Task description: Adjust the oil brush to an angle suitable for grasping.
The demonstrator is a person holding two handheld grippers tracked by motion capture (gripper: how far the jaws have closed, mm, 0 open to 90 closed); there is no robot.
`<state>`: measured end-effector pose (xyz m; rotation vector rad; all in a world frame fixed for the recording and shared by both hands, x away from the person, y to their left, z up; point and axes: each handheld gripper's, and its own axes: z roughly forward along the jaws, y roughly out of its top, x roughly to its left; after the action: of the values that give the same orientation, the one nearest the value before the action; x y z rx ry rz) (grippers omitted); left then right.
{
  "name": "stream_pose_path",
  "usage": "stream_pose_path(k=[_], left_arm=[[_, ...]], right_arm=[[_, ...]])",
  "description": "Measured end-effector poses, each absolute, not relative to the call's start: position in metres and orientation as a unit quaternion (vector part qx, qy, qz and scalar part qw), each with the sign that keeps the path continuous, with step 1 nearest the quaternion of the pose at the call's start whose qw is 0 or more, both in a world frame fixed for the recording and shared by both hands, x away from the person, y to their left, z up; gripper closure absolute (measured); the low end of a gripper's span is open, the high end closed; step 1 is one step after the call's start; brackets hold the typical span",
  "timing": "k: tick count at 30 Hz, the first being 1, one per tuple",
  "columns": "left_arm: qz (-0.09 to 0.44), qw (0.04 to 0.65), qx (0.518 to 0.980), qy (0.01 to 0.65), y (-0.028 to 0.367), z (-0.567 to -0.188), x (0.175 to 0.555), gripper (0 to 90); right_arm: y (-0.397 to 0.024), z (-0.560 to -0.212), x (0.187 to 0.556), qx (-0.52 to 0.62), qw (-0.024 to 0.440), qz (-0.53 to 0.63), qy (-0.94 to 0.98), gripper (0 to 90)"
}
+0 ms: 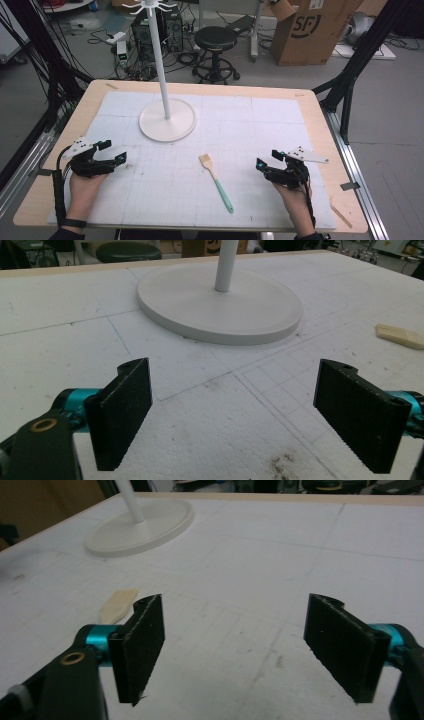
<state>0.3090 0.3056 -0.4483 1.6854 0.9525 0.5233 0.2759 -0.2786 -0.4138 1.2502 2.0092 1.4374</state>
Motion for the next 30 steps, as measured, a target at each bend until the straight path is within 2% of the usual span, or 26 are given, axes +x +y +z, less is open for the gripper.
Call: stream_pose_path(k=[8, 15, 30], left_arm=[[0.221, 0.537, 0.709, 0.400, 0.305, -0.448, 0.309, 16.3], [0.222, 0.537, 0.710, 0.399, 0.305, -0.448, 0.309, 16.3], [0.221, 0.537, 0.710, 0.399, 0.305, -0.448, 0.309, 16.4]], right_arm=[[-0.258, -0.415, 0.269, 0.432, 0.163, 0.507, 0.728, 31.2], [-0.238, -0.416, 0.265, 0.426, 0.155, 0.497, 0.740, 39.8], [-0.207, -0.424, 0.252, 0.411, 0.137, 0.462, 0.774, 45.1]])
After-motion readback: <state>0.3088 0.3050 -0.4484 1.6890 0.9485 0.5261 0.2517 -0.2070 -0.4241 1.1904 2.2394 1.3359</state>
